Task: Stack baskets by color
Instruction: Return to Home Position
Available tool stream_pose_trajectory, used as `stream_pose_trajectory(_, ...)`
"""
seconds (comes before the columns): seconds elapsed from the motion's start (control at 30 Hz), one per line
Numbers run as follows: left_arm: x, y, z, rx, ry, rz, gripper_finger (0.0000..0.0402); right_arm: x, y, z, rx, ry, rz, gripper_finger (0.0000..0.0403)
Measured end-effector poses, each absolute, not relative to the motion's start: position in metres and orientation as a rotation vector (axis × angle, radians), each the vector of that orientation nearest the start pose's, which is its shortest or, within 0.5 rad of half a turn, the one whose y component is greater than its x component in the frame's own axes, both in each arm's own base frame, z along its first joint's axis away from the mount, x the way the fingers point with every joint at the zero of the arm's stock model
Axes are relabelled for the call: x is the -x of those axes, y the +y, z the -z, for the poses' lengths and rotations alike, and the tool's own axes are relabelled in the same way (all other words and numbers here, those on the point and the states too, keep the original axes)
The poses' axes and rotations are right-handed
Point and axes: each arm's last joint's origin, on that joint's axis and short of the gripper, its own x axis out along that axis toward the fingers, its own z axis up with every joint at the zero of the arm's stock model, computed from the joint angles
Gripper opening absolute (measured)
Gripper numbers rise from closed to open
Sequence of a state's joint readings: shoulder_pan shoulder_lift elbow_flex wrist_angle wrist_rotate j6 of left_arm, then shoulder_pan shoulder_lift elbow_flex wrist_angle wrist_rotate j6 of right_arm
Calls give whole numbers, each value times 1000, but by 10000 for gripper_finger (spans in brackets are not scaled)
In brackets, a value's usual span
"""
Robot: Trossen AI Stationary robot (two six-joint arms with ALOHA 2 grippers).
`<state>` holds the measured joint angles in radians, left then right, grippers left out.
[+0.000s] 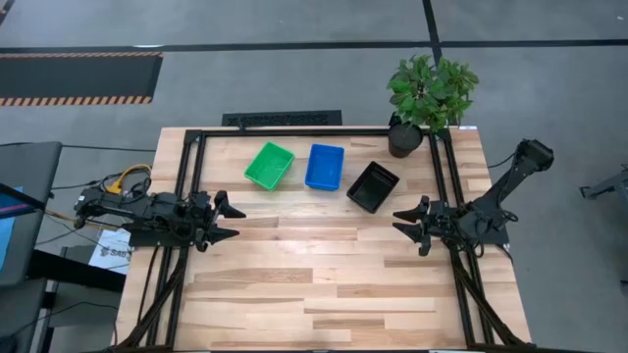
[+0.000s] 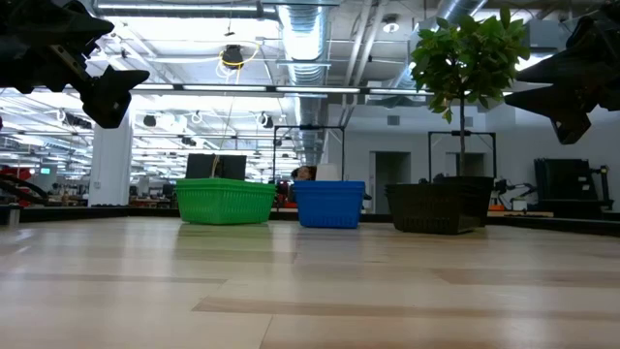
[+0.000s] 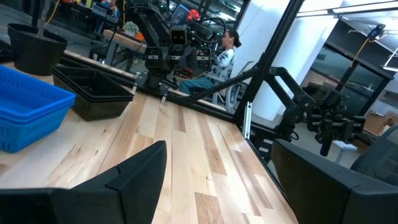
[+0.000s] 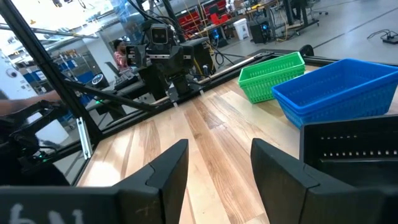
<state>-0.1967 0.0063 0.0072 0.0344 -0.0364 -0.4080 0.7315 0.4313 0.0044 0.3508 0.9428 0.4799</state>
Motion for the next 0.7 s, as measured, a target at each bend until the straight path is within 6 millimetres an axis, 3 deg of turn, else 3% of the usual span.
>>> stream_pose_trajectory(0.7,-96,-18,-169,411,-2,166,279,-99,58,-161,-421,-1,219,196)
